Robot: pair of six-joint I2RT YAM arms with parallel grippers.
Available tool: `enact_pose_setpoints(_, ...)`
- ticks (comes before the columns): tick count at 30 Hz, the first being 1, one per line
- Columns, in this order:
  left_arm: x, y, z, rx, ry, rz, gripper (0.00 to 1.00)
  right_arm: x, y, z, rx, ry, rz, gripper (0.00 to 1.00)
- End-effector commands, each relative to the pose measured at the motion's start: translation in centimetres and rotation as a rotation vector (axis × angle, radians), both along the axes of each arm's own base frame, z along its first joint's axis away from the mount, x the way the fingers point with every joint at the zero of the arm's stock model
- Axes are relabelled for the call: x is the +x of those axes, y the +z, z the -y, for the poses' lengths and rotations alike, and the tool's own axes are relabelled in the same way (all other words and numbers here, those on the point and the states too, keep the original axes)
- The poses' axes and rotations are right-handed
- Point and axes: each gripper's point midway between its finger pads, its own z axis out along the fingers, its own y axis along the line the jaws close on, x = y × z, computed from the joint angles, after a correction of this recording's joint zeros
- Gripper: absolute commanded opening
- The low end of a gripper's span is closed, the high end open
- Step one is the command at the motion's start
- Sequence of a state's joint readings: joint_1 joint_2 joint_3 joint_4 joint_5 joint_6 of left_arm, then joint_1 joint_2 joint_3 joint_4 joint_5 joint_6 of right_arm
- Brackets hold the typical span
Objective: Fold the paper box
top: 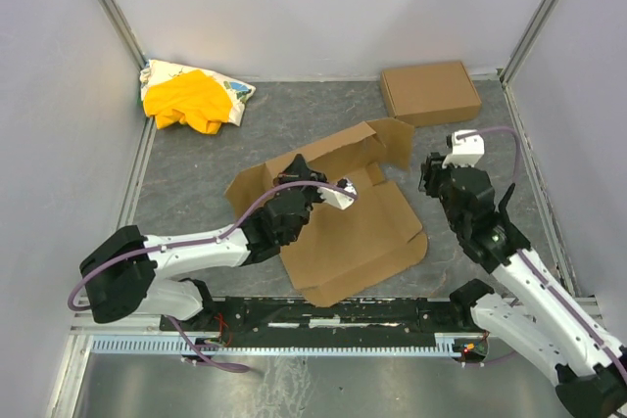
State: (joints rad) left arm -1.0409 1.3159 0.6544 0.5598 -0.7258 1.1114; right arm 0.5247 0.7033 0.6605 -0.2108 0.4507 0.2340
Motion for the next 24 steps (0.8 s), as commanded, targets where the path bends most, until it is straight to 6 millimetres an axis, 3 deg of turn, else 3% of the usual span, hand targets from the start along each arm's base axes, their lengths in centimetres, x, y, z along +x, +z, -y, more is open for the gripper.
enact_pose_setpoints(1, -0.7, 3.0, 0.4, -0.006, -0.072, 0.118, 0.03, 1.7, 0.3, 2.3, -0.054, -0.106, -0.075, 0.56)
enact_pose_setpoints(6, -2.4, 0.9, 1.6, 0.112, -0.253, 0.076, 0.03, 5.4, 0.0, 2.9, 0.036, -0.011, -0.144, 0.58)
enact_pose_setpoints(9, -2.8, 0.7, 2.0, 0.082, -0.303, 0.028, 0.03, 7.5, -0.1, 3.6, 0.042, 0.048, -0.164, 0.6)
enact_pose_setpoints(11, -2.9, 1.0, 2.3, 0.053, -0.336, 0.015, 0.03, 9.1, -1.2, 3.8, 0.066, 0.09, -0.175, 0.61)
enact_pose_setpoints(14, -2.8, 1.1, 2.6, 0.043, -0.351, 0.002, 0.03, 11.1, -3.7, 2.2, 0.154, 0.237, -0.223, 0.61)
enact_pose_setpoints(18, -1.5, 1.0, 2.6, 0.051, -0.31, -0.04, 0.03, 12.3, -6.7, 0.0, 0.24, 0.37, -0.266, 0.58)
enact_pose_setpoints(24, 0.9, 1.0, 3.0, 0.025, -0.245, -0.096, 0.03, 12.0, -8.3, -1.7, 0.261, 0.488, -0.232, 0.57)
